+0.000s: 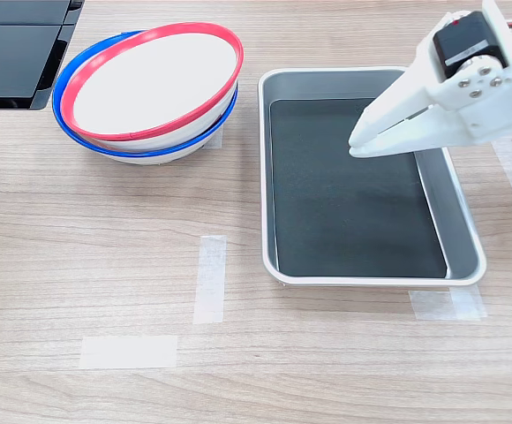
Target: Lift the stacked dish and set it down on the table.
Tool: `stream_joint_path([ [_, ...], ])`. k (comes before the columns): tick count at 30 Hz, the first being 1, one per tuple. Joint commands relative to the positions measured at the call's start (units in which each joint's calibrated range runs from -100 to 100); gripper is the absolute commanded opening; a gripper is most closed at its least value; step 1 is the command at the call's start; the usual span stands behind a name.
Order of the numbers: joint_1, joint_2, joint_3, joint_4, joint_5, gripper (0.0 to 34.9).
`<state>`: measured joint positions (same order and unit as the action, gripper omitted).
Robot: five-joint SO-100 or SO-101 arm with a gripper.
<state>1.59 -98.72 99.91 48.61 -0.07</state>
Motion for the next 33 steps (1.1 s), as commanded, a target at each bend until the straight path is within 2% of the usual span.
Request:
stream_joint_path([
  [1,2.8,5.7,-6.6,0.7,2.6,5.7],
  [2,4.0,7.3,-8.3,0.4,3.7,7.6],
  [4,6.0,10.3,-10.9,-1.2,5.5,9.0],
  [9,8.2,24.8,-22.4,-4.2,7.9,9.8],
  [10,8.7,34.3,-28.8,-5.2,8.0,9.6],
  [13,9.4,44.9,-35.7,-6.4,8.0,9.5],
  [22,10.6,73.2,-56.6,-6.6,7.8,15.5],
  [33,11.4,85.5,-66.5,-7.4,8.0,15.8],
])
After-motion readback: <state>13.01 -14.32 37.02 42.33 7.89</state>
